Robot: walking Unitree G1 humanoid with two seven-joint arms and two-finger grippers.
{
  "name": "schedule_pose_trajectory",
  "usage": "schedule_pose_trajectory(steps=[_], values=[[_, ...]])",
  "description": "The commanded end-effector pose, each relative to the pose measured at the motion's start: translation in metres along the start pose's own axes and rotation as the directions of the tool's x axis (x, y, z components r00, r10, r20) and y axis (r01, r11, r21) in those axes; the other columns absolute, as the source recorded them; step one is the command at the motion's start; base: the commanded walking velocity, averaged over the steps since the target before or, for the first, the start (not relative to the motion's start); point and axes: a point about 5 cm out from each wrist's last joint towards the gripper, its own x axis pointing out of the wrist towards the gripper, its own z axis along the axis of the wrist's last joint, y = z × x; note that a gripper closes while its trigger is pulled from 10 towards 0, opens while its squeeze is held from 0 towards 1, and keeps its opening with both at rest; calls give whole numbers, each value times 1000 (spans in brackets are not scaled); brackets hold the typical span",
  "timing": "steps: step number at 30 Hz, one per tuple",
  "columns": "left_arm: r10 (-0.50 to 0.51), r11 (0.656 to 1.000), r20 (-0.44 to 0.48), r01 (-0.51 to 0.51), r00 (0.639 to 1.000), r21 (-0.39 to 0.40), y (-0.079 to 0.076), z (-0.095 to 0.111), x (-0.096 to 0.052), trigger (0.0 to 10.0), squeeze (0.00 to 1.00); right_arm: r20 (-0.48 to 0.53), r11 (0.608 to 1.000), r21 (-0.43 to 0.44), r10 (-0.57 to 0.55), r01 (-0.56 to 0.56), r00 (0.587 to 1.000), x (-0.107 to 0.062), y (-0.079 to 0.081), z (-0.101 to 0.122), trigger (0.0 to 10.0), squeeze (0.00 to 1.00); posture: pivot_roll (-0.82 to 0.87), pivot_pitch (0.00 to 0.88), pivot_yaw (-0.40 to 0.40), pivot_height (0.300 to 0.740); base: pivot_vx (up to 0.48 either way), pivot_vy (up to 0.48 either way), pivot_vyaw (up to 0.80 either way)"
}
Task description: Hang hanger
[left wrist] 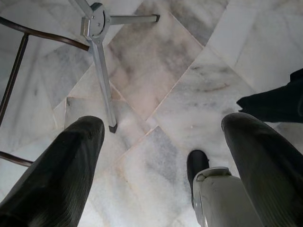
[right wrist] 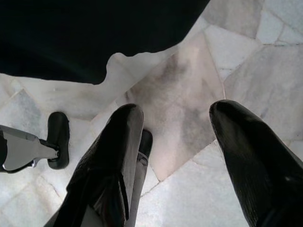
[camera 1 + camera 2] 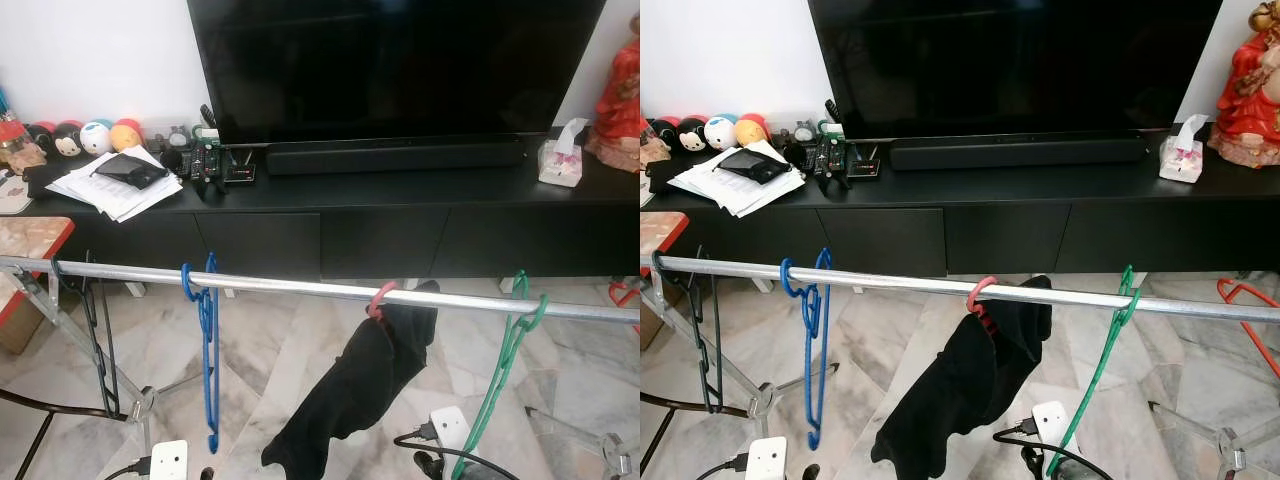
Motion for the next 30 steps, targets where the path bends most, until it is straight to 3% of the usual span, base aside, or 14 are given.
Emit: schedule_pose_trajectory(steps=[1,14,30], values=[[15,1000,-15,-15,1000,-16,2,-7,-3,10000,0,15,1000,16,7,-7,1000,0,2,-1,10000,0,-136,0,45,740,0,0,0],[14,1000,-20,-14,1000,-11,2,-13,-5,10000,0,14,1000,26,-9,8,1000,0,0,-2,10000,0,-138,0,43,740,0,0,0],[10,999,-6,-10,1000,-35,-2,-12,-5,10000,0,90,998,62,-14,8,996,-1,-1,5,10000,0,-135,0,33,740,0,0,0]])
